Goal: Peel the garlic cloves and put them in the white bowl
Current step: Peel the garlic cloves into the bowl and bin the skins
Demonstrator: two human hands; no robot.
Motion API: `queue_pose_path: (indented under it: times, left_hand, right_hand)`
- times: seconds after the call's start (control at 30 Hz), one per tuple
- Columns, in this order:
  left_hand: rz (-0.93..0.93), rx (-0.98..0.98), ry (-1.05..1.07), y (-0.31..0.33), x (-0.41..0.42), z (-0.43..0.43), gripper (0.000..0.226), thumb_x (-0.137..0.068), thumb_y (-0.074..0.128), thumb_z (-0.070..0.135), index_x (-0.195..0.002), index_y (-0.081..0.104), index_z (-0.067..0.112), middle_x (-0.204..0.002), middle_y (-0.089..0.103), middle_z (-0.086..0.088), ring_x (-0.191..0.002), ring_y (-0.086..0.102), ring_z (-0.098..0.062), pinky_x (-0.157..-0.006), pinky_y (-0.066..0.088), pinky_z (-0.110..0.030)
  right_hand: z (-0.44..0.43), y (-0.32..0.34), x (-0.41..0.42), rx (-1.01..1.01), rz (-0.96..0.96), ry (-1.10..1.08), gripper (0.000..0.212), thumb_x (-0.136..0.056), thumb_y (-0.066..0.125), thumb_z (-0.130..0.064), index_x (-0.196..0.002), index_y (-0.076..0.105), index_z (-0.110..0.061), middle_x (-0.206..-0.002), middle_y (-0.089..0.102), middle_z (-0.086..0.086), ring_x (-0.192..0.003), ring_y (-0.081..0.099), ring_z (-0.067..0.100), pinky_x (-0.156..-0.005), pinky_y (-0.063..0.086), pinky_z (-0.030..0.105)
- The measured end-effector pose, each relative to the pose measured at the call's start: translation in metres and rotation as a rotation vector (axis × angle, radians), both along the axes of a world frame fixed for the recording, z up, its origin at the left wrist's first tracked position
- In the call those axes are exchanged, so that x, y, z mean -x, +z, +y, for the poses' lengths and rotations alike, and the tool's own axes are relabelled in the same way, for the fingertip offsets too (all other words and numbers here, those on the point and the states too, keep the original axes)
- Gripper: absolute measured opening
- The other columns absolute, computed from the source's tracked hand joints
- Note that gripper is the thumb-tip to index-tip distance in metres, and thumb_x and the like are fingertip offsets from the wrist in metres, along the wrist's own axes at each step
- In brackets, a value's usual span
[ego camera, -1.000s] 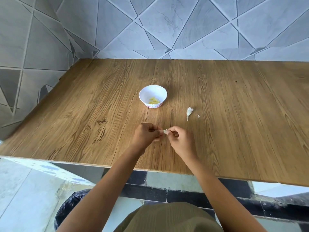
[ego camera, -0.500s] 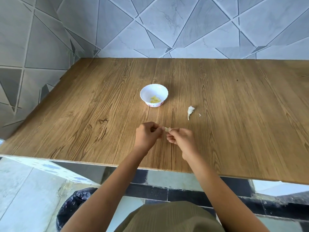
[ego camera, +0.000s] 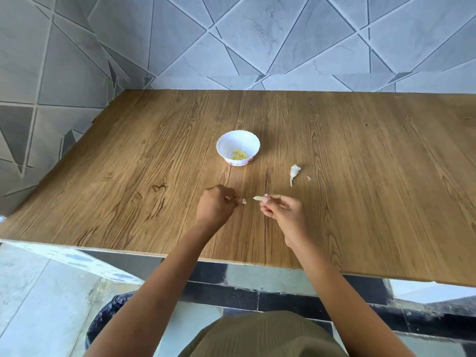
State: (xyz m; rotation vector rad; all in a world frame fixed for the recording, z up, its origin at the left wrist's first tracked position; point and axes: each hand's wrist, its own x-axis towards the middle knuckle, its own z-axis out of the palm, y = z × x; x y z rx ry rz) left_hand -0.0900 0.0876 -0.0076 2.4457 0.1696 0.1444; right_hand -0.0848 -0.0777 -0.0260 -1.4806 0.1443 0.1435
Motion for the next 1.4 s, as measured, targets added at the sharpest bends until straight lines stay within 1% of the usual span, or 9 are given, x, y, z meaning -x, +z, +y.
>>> queue_pose_path:
  times: [0.2,0.37,0.53,0.63,0.73,0.9,1.1,1.23,1.4]
  left_hand:
    - [0.006,0.066,0.04,0.006,-0.001,-0.004,0.016,-0.073,0.079,0.022,-0.072,0.063,0.022,-0.071,0.063,0.013,-0.066,0.061,-0.011,-0.064,0.053,-0.031]
    - [0.019,0.296,-0.133,0.007,-0.002,-0.007,0.027,-0.084,0.053,-0.011,-0.093,0.071,0.007,-0.082,0.072,-0.005,-0.073,0.069,-0.013,-0.07,0.055,-0.028]
    - [0.054,0.522,-0.135,0.009,-0.003,-0.011,0.012,-0.085,0.066,0.0,-0.096,0.07,-0.001,-0.081,0.07,-0.014,-0.071,0.066,-0.019,-0.069,0.056,-0.026]
    - [0.105,0.662,-0.129,0.011,-0.002,-0.012,0.009,-0.088,0.062,-0.001,-0.094,0.067,-0.003,-0.077,0.068,-0.011,-0.068,0.065,-0.011,-0.065,0.055,-0.019]
    - [0.127,0.775,-0.153,0.012,0.0,-0.013,0.008,-0.088,0.06,-0.002,-0.089,0.066,0.004,-0.073,0.068,-0.005,-0.067,0.065,-0.007,-0.065,0.054,-0.018]
    - [0.104,0.689,-0.158,0.01,-0.001,-0.012,0.01,-0.085,0.063,-0.003,-0.088,0.068,0.005,-0.076,0.067,-0.007,-0.07,0.061,-0.013,-0.066,0.052,-0.019]
    - [0.082,0.619,-0.147,0.01,-0.003,-0.009,0.01,-0.083,0.066,-0.003,-0.09,0.07,0.003,-0.08,0.069,-0.016,-0.071,0.06,-0.019,-0.07,0.053,-0.028]
    - [0.106,0.686,-0.13,0.013,-0.001,-0.011,0.014,-0.081,0.068,-0.003,-0.096,0.069,-0.002,-0.083,0.069,-0.015,-0.071,0.064,-0.012,-0.068,0.054,-0.02]
    - [0.117,0.709,-0.07,0.015,-0.002,-0.012,0.005,-0.082,0.07,0.003,-0.087,0.069,0.001,-0.077,0.068,-0.016,-0.07,0.063,-0.021,-0.064,0.054,-0.024]
  right_hand:
    - [0.002,-0.003,0.0,0.035,-0.059,0.028,0.01,-0.088,0.064,-0.007,-0.095,0.067,-0.001,-0.075,0.068,0.005,-0.064,0.066,0.006,-0.064,0.054,0.018]
    - [0.002,-0.001,-0.001,0.068,-0.066,0.046,0.008,-0.089,0.062,-0.011,-0.091,0.067,-0.004,-0.075,0.068,0.004,-0.062,0.065,0.002,-0.061,0.052,0.015]
    - [0.001,0.001,0.0,0.116,-0.094,0.118,0.009,-0.092,0.058,-0.014,-0.088,0.066,-0.012,-0.075,0.067,0.0,-0.064,0.063,0.001,-0.063,0.052,0.015]
    - [0.003,0.003,-0.001,0.175,-0.136,0.161,0.016,-0.096,0.053,-0.014,-0.091,0.064,-0.004,-0.074,0.063,-0.003,-0.062,0.058,-0.003,-0.062,0.05,0.015]
    - [0.003,0.005,-0.002,0.089,-0.088,0.201,0.02,-0.097,0.048,-0.01,-0.091,0.062,0.002,-0.071,0.06,-0.002,-0.061,0.055,-0.001,-0.059,0.047,0.016]
    - [0.002,0.007,-0.006,0.01,0.064,0.257,0.027,-0.099,0.043,-0.008,-0.077,0.058,-0.008,-0.068,0.056,0.003,-0.061,0.052,0.01,-0.056,0.044,0.018]
    - [0.011,0.003,-0.003,0.137,-0.06,0.226,0.03,-0.1,0.038,-0.008,-0.073,0.051,-0.011,-0.066,0.05,-0.001,-0.053,0.048,-0.002,-0.05,0.038,0.013]
    - [0.011,0.003,-0.003,0.157,-0.084,0.152,0.028,-0.1,0.041,-0.014,-0.076,0.053,-0.016,-0.069,0.052,-0.004,-0.059,0.048,0.004,-0.053,0.038,0.016]
    - [0.009,-0.003,-0.006,0.287,-0.24,0.14,0.022,-0.099,0.044,-0.012,-0.079,0.052,-0.011,-0.069,0.055,-0.008,-0.06,0.051,0.0,-0.058,0.042,0.02]
